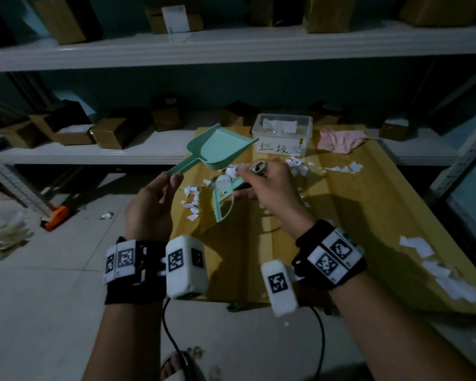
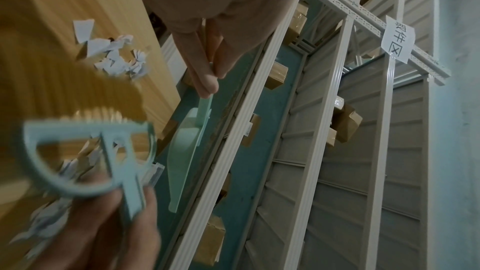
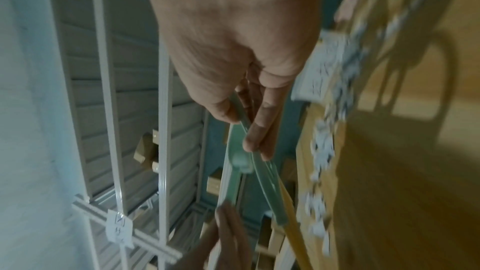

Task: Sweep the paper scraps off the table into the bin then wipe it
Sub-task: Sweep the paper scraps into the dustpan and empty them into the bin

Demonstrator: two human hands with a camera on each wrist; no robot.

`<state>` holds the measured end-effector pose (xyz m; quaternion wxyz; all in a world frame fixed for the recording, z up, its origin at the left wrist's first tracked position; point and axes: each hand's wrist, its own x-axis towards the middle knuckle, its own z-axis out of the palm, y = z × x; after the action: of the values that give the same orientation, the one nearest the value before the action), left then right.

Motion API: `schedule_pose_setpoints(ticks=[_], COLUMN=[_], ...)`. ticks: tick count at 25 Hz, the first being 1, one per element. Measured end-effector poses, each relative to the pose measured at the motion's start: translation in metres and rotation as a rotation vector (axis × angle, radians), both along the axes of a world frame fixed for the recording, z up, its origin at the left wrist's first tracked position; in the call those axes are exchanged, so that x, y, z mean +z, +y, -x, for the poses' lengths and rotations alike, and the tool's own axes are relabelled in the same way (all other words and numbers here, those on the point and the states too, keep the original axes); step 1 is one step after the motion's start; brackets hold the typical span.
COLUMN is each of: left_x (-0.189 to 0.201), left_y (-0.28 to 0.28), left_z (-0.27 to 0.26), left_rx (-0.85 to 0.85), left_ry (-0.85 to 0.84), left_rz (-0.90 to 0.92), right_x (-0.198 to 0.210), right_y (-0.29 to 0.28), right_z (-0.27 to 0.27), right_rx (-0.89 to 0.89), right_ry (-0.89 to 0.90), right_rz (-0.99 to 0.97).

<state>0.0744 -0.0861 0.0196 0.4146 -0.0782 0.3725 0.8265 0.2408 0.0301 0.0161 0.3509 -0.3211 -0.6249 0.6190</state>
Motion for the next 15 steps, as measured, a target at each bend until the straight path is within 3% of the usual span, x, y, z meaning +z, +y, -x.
schedule_pose_setpoints(ticks=[10,12,15], left_x=[0.014,0.015,0.014], left_y=[-0.009,-0.008,-0.008], left_z=[0.001,0.002,0.005], left_rx=[-0.001,0.001,-0.004], left_ry=[0.016,0.022,0.056], left_rz=[0.014,0.006,0.019], right_x=[-0.021,-0.025,-0.031], right_y=[-0.022,-0.022,-0.021], right_z=[0.065,0.076,0.083], right_rx=[-0.129,-0.146,-0.172], right_ry=[0.15,0.093,-0.124], right_rz=[0.182,0.072,-0.252])
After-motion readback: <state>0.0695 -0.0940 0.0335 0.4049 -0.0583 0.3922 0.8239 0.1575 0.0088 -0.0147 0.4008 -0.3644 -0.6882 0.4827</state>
